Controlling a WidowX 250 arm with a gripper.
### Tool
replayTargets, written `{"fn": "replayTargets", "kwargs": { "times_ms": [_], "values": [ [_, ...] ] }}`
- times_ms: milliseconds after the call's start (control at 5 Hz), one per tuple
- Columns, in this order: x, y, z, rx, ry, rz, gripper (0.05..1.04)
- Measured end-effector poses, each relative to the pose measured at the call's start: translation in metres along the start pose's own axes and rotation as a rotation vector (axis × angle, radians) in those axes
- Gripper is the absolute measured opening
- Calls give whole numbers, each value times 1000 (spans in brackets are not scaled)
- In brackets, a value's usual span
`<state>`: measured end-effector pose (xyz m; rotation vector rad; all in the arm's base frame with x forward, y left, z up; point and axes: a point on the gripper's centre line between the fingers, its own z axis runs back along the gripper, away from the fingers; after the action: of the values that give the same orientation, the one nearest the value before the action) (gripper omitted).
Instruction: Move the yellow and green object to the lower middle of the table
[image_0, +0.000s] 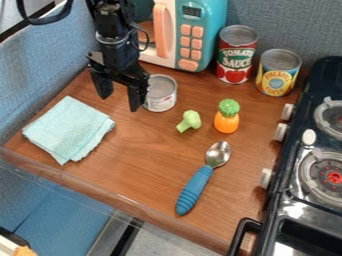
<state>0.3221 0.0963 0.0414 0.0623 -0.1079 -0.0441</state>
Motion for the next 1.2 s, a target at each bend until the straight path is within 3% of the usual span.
{"fn": "replayTargets", "kwargs": {
  "times_ms": [200, 600, 1200],
  "values": [
    [-4, -3, -12, -14, 37, -6, 1000],
    [22, -45, -18, -51, 24, -155, 999],
    [79, -107, -16, -118, -60, -295, 999]
  ]
}}
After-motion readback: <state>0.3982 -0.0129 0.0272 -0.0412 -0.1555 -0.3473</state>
